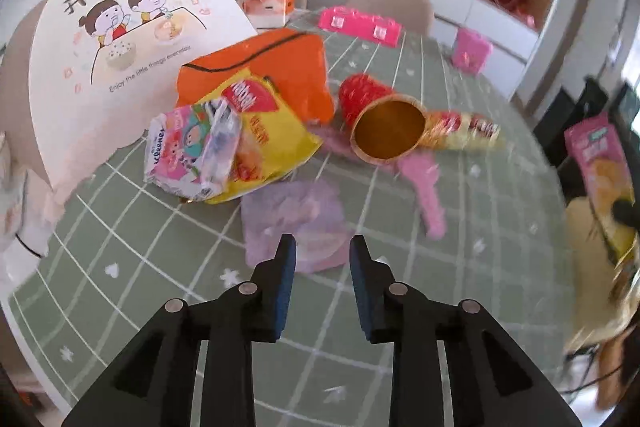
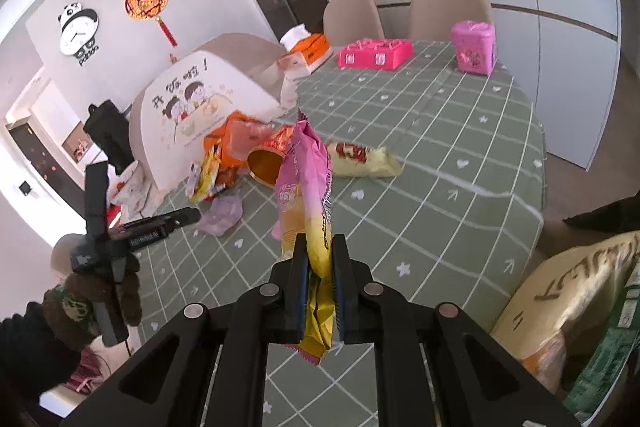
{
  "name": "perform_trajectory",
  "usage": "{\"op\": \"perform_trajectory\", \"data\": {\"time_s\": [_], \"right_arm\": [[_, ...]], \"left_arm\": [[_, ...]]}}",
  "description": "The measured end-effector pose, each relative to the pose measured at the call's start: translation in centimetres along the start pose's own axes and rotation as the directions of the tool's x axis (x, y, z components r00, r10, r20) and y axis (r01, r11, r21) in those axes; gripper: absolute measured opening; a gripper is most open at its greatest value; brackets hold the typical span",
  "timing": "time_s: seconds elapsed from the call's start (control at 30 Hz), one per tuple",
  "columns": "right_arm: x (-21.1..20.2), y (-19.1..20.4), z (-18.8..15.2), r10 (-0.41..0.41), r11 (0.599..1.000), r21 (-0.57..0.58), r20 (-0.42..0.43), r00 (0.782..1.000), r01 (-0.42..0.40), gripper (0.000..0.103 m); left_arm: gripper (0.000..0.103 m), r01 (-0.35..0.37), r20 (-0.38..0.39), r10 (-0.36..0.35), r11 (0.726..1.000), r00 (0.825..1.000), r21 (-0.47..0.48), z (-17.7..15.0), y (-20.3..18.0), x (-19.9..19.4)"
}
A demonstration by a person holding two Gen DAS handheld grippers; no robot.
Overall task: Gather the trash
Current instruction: 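Grasp the yellow snack bag with the left tool while the right tool holds the pink bag, then carry the yellow bag with the left tool while the right tool carries the pink bag to the trash bag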
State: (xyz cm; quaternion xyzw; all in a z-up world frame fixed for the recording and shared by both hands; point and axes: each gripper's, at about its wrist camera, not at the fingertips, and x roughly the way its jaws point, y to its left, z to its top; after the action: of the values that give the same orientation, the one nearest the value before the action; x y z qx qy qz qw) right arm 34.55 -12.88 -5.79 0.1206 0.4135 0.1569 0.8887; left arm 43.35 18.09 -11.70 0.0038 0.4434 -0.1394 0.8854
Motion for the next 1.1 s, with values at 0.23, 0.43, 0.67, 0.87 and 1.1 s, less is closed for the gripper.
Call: {"op": "perform_trajectory", "data": {"time_s": [0.23,0.43,0.67,0.87,1.1], "right_arm": [[2.0,0.0,-0.6,-0.013,1.000,0.023,-0.050,0.999,0.014,0.011],[3.4,1.4,-0.1,-0.019,1.000,0.004,-0.065,0.998,0.019,0.011],[4.6,1.6,-0.2,-0.042,0.999,0.020,-0.083,0.996,0.043,0.011],[3.6,2.2,0.5,-0.055,0.998,0.013,-0.047,0.997,0.056,0.011],[0.2,2.7,3.0,-0.026,1.000,0.006,0.056,0.998,0.026,0.011]], "left_arm": [[0.053,-0.154,0.259,0.155,0.988,0.954,-0.024,1.8,0.7,-2.0],[0.053,-0.279,0.242,0.230,0.941,0.942,0.192,2.1,-1.6,2.7],[0.019,-0.282,0.166,0.271,0.958,0.948,0.046,4.6,2.1,4.5],[0.009,-0.083,0.130,0.107,0.981,0.986,-0.176,6.8,5.1,1.3],[0.009,0.057,0.219,-0.011,0.977,0.976,-0.205,8.2,2.9,-6.6]]}}
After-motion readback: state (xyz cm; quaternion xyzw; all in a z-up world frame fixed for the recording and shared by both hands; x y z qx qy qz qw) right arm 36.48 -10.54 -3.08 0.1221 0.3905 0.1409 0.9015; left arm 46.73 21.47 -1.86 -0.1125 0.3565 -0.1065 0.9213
